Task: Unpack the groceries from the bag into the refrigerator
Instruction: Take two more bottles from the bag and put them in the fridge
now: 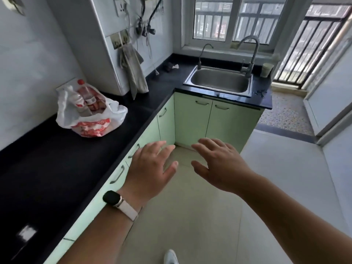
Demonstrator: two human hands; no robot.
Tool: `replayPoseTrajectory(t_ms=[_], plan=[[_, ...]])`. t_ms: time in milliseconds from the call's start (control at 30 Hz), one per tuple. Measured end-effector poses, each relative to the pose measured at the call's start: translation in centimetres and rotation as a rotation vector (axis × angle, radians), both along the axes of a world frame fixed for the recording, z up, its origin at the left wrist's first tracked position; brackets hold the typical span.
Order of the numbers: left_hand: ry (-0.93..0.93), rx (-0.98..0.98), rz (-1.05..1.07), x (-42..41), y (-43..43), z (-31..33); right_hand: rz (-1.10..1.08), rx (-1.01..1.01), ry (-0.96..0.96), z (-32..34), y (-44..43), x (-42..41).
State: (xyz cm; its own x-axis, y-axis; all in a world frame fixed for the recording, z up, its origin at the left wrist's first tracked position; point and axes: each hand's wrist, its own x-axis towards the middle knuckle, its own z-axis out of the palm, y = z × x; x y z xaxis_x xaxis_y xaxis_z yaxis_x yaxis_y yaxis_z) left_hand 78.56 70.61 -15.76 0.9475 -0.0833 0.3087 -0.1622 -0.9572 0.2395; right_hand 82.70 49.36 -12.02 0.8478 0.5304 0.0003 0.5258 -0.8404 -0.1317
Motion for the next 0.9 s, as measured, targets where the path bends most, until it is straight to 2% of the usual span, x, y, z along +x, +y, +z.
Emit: replayPoseTrajectory(t_ms=[367,667,900], plan=[[-0.089,-0.023,0.106,6.4,11.4,-0.2,0.108,-0.037,-0.047,1.0,11.6,8.6],[-0.001,0.007,0.266,9.1,16.8,-0.9,0.292,-0.015,-0.032,-0.7,18.9,15.4],[0.078,0.062,0.403,15.0,19.3,-1.0,0.444,0.032,-0.01,-1.7,23.1,24.5]])
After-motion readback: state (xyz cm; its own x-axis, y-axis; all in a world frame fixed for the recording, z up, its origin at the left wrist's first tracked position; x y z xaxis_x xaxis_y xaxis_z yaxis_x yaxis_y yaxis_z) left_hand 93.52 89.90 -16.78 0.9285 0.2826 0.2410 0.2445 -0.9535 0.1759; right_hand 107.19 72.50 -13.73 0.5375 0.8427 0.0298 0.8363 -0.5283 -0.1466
